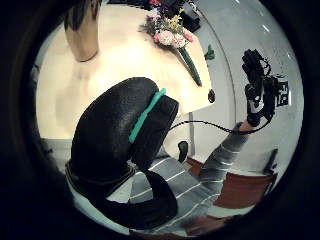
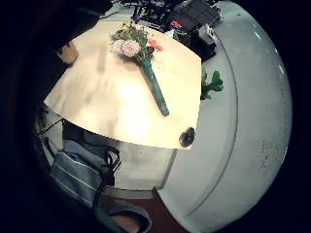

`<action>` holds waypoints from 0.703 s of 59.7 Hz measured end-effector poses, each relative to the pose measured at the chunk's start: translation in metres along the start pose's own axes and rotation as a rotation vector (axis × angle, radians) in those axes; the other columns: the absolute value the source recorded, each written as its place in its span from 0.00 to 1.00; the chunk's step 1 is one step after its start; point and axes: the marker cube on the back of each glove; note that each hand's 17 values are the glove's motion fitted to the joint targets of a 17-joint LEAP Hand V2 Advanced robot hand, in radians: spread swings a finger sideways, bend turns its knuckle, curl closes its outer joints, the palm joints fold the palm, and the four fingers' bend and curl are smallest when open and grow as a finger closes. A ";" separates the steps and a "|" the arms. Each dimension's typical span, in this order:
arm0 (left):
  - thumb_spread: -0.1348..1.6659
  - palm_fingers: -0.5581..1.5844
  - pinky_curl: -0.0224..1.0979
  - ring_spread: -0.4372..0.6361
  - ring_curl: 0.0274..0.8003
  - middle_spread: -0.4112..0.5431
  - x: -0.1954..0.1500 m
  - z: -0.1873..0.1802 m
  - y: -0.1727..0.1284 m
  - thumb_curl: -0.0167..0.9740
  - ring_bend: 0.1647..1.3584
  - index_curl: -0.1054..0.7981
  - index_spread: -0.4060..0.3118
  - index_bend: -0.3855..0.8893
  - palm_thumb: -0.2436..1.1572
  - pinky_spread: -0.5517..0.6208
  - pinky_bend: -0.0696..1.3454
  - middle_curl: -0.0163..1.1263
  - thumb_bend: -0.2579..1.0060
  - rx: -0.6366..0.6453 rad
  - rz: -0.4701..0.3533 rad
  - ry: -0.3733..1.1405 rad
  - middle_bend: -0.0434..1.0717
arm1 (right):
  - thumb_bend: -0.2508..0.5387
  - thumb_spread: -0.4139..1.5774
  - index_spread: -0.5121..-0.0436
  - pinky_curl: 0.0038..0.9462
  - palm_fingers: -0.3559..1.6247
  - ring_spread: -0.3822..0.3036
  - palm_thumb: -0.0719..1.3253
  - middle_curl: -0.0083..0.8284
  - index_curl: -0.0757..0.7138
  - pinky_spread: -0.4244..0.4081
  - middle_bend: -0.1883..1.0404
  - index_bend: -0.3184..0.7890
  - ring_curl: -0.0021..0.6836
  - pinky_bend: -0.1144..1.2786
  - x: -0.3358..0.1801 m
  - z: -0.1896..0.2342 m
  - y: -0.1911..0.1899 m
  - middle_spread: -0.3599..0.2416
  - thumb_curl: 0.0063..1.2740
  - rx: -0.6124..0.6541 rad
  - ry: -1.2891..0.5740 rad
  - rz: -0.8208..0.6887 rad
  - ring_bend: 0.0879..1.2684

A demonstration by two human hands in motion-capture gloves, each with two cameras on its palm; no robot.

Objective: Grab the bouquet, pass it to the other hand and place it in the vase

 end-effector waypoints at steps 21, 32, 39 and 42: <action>0.65 0.40 0.23 0.69 0.24 0.60 -0.001 -0.003 0.002 0.17 0.28 0.33 0.52 0.42 0.25 0.75 0.32 0.22 0.19 -0.001 0.007 0.005 0.21 | 0.57 0.77 0.26 0.29 0.28 0.54 0.40 0.26 0.27 0.70 0.31 0.40 0.31 0.47 -0.033 -0.009 0.023 0.46 0.13 -0.024 0.001 -0.042 0.30; 0.68 0.39 0.26 0.70 0.26 0.61 -0.004 -0.003 0.005 0.21 0.28 0.37 0.52 0.42 0.25 0.76 0.32 0.25 0.19 0.003 0.007 0.016 0.21 | 0.50 0.80 0.24 0.32 0.27 0.57 0.41 0.32 0.29 0.72 0.32 0.40 0.35 0.48 -0.029 -0.019 0.017 0.46 0.15 -0.020 0.007 -0.001 0.32; 0.68 0.38 0.28 0.70 0.28 0.61 -0.007 0.007 -0.002 0.23 0.29 0.39 0.52 0.42 0.25 0.76 0.32 0.26 0.19 -0.011 0.015 0.022 0.21 | 0.45 0.81 0.23 0.33 0.26 0.62 0.42 0.34 0.29 0.76 0.32 0.38 0.37 0.48 -0.006 -0.024 0.007 0.46 0.16 -0.023 0.016 0.066 0.33; 0.69 0.38 0.28 0.70 0.28 0.61 -0.004 0.007 0.001 0.24 0.29 0.40 0.52 0.42 0.25 0.76 0.32 0.27 0.19 -0.018 0.015 0.021 0.21 | 0.43 0.82 0.24 0.34 0.26 0.64 0.42 0.35 0.28 0.77 0.31 0.37 0.38 0.50 0.008 -0.021 -0.002 0.46 0.17 -0.026 0.004 0.089 0.35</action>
